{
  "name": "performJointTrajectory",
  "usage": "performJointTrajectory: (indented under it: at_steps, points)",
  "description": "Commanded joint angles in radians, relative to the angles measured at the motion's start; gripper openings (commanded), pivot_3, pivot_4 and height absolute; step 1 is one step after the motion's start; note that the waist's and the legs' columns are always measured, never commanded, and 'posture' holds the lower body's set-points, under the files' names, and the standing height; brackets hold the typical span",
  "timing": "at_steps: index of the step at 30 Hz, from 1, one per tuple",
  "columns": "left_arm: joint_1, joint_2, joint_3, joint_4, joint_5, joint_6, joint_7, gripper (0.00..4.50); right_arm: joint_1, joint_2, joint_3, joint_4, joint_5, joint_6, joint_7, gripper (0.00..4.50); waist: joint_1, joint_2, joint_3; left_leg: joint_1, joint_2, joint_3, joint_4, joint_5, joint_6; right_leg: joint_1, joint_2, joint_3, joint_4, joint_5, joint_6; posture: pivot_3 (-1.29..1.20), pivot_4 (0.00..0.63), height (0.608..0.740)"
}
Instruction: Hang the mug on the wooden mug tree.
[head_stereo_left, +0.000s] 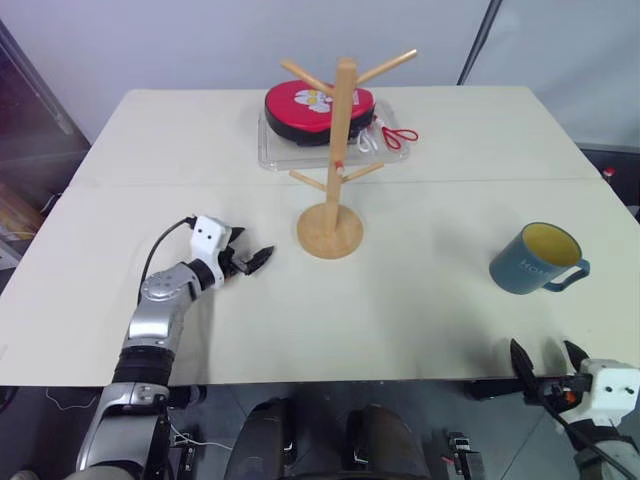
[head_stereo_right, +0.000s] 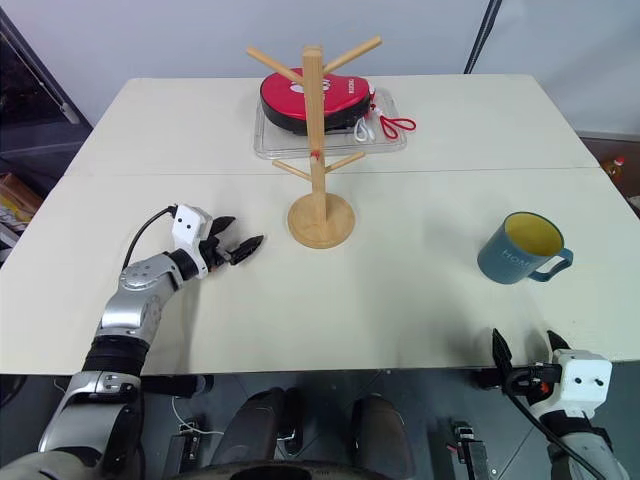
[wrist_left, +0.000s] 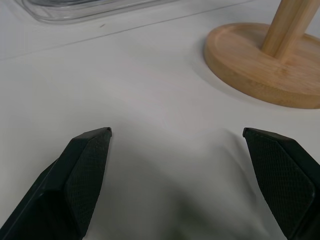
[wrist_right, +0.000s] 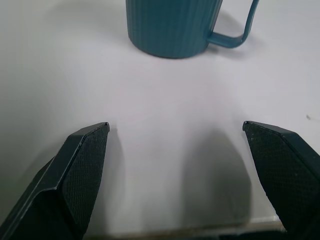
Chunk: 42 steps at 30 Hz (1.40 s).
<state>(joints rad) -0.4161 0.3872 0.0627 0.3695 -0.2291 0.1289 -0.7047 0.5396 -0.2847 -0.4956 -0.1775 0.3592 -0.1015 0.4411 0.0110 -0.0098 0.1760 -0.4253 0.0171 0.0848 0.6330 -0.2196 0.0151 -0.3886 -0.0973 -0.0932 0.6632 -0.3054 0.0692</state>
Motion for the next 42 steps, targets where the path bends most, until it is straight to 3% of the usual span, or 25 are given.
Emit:
performJointTrajectory:
  at_steps: [1,9,20,29,35,42]
  points:
    - [0.004,-0.001,0.016,-0.043,-0.021,0.008,0.0,4.5,-0.001,-0.01,-0.028,0.014,0.009,-0.026,0.004,4.44,0.0,0.0,0.0,0.0,0.0,0.0,0.0,0.0,0.0,0.0,0.0,0.0,0.0,0.0,0.0,0.0,0.15,0.74]
    - [0.037,0.025,0.011,-0.119,-0.059,0.036,-0.067,4.5,-0.003,-0.01,-0.028,-0.002,0.002,-0.015,-0.016,4.44,-0.001,0.0,0.0,0.0,0.0,0.0,0.0,0.0,0.0,0.0,0.0,0.0,0.0,0.0,0.0,0.0,0.15,0.74]
    - [0.19,0.166,-0.123,-0.582,-0.321,0.29,-0.437,4.5,-0.014,0.003,-0.048,-0.066,-0.006,0.028,-0.121,4.44,-0.002,0.003,-0.002,0.0,0.0,0.0,0.0,0.0,0.0,0.0,-0.001,0.001,0.0,0.0,-0.001,0.0,0.15,0.74]
    - [0.085,0.107,-0.263,-0.713,-0.317,0.321,-0.436,4.5,-0.177,-0.074,-0.081,0.041,-0.044,0.091,-0.218,4.44,-0.004,0.007,-0.004,0.001,0.0,0.0,0.001,0.0,0.0,0.001,0.001,0.002,0.0,0.0,-0.001,0.0,0.15,0.74]
    - [0.076,0.091,-0.275,-0.682,-0.289,0.287,-0.423,4.5,-0.315,-0.124,-0.09,0.13,-0.05,0.139,-0.263,4.44,-0.004,0.007,-0.005,0.001,0.0,0.001,0.001,0.0,0.0,0.001,0.001,0.003,0.001,0.0,0.0,0.0,0.15,0.74]
    - [0.079,0.086,-0.271,-0.711,-0.294,0.294,-0.397,4.5,-0.362,-0.148,-0.088,0.158,-0.06,0.155,-0.267,4.44,0.0,0.008,-0.005,0.001,-0.001,0.001,0.002,0.0,0.001,0.001,0.002,0.003,0.001,0.0,0.0,0.0,0.15,0.74]
